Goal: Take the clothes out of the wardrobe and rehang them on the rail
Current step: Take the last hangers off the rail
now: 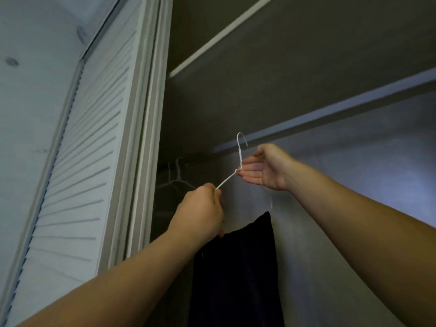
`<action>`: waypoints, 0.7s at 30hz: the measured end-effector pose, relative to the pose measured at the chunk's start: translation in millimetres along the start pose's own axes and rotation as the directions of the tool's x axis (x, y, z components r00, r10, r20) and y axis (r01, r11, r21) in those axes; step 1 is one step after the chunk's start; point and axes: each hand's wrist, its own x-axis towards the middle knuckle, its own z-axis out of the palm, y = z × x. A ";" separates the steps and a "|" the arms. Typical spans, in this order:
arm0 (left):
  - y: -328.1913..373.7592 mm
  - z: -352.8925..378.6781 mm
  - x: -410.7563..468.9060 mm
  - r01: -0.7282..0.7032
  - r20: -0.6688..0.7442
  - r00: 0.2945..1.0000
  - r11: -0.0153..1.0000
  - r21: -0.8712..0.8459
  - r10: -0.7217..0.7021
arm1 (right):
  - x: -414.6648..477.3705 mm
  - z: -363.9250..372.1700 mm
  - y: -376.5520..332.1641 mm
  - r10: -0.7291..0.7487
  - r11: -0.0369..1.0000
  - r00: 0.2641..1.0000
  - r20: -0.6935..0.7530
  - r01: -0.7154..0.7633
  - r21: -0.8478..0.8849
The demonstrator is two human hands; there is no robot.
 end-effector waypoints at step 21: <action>0.9 14.0 109.1 0.146 -0.022 0.989 0.964 0.225 -0.144 | 117.3 -9.9 8.6 -0.024 0.998 0.999 -0.032 0.022 -0.055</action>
